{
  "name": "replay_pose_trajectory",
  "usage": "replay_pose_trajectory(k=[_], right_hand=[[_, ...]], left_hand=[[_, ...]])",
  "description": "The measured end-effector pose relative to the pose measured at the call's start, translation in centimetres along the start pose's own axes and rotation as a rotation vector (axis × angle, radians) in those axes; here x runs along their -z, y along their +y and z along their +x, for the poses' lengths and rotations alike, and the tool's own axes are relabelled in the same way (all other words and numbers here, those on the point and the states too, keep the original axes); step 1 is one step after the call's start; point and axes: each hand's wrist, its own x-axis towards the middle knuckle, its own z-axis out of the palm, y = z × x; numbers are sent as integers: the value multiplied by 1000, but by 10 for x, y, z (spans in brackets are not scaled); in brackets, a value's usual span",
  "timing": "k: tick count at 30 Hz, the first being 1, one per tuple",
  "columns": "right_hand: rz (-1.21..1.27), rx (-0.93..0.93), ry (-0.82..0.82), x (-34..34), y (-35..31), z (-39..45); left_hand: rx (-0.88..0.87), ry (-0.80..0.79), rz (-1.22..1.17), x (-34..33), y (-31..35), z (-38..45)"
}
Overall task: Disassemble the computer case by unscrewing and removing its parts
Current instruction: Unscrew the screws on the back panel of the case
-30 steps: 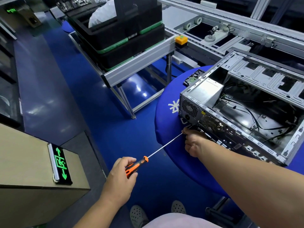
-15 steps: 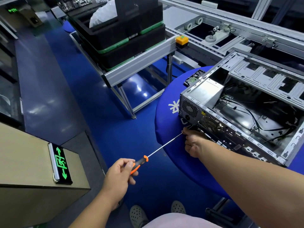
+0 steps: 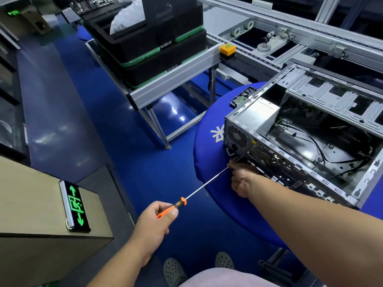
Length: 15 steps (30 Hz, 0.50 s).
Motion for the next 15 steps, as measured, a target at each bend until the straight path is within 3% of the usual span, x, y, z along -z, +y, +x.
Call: replay_pose_trajectory(k=[4,9,12,15], right_hand=[[-6,-11,7,0,-1,0],[-5,-8,9,0,-1,1],[7,-3,9,0,0,1],[11,2,11,-1,-1,0]], left_hand=[[-223,120,391,-4,1,-2],[-423,129,585,0,0,-4],[-423,168,540,1,-2,-2],[-274,150,274,-1,-2,3]])
